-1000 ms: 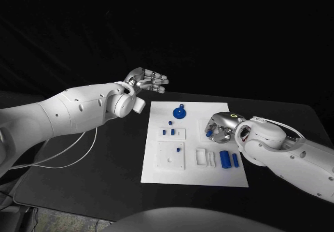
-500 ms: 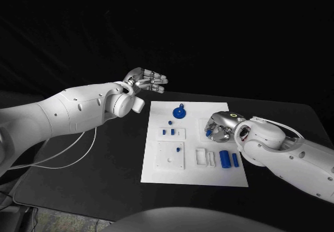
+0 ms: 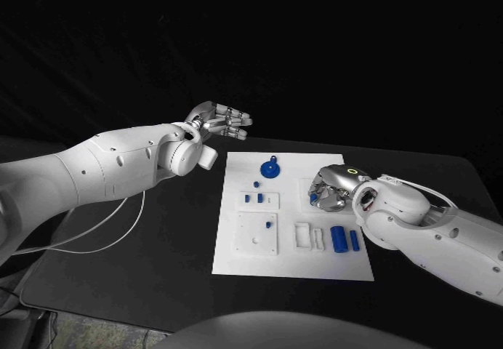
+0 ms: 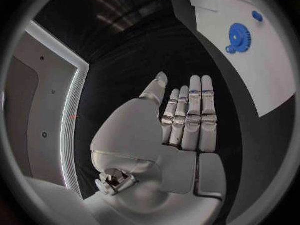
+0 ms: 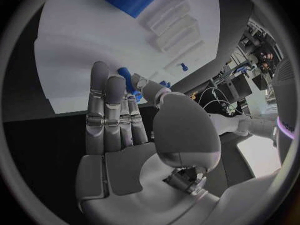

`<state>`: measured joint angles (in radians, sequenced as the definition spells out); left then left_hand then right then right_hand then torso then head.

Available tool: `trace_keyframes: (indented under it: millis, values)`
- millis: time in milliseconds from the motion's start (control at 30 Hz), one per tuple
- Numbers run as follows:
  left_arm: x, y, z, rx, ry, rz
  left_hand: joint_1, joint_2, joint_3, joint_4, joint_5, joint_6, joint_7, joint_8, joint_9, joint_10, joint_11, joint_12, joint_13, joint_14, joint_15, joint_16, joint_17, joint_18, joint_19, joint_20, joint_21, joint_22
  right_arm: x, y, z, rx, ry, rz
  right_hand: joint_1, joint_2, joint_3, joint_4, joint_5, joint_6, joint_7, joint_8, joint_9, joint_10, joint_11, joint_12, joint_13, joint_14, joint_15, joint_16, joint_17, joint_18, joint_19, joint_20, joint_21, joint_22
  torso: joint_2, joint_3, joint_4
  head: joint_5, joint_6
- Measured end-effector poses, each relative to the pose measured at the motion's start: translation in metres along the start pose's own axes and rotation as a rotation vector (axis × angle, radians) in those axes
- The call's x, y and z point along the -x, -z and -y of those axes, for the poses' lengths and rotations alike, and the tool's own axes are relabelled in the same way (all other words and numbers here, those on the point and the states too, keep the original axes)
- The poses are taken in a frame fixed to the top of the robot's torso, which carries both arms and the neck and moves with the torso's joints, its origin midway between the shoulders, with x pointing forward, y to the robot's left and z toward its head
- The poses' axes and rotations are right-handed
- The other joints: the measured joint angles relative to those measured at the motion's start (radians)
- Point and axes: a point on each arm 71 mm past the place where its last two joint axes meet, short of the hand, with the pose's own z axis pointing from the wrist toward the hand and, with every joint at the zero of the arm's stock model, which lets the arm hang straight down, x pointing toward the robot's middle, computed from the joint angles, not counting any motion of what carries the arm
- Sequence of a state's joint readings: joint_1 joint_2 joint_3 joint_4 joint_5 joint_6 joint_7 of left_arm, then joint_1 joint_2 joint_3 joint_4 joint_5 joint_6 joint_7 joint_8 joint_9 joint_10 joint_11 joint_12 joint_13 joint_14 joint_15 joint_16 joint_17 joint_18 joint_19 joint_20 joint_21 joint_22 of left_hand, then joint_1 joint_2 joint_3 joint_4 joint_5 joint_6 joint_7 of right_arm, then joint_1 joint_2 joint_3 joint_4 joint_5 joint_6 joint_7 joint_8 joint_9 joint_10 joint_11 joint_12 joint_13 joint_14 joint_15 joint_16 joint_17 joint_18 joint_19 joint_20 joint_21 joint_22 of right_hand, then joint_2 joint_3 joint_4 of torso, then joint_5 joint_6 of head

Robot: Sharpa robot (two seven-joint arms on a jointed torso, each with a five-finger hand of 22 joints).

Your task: Assemble the parts on the task board

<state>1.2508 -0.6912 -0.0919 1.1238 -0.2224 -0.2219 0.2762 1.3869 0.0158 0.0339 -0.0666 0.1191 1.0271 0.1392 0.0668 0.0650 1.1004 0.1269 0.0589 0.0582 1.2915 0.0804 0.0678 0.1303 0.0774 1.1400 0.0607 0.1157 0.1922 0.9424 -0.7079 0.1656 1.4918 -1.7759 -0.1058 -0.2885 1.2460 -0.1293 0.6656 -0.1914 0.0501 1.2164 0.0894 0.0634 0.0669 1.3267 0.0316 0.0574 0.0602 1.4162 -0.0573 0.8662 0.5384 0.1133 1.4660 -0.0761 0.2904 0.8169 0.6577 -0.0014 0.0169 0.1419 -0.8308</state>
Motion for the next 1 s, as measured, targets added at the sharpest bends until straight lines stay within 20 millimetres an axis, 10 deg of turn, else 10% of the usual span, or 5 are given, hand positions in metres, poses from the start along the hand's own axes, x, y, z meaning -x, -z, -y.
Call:
trace_keyframes:
  millis: [1000]
  values:
    - [0.002, 0.000, -0.002, 0.012, 0.001, -0.003, 0.000, 0.000, 0.000, 0.000, 0.000, 0.000, 0.000, 0.000, 0.000, 0.000, 0.000, 0.000, 0.000, 0.000, 0.000, 0.000, 0.000, 0.000, 0.000, 0.000, 0.000, -0.007, 0.027, 0.011, -0.006, 0.018, -0.155, 0.027, -0.025, 0.051, -0.026, -0.052, -0.008, 0.032, -0.010, -0.006, 0.005, 0.034, -0.012, 0.000, 0.003, 0.010, -0.009, -0.020, 0.024, -0.013, 0.000, -0.018, 0.000, 0.010, 0.000, 0.0003, -0.0004, 0.000, -0.003]
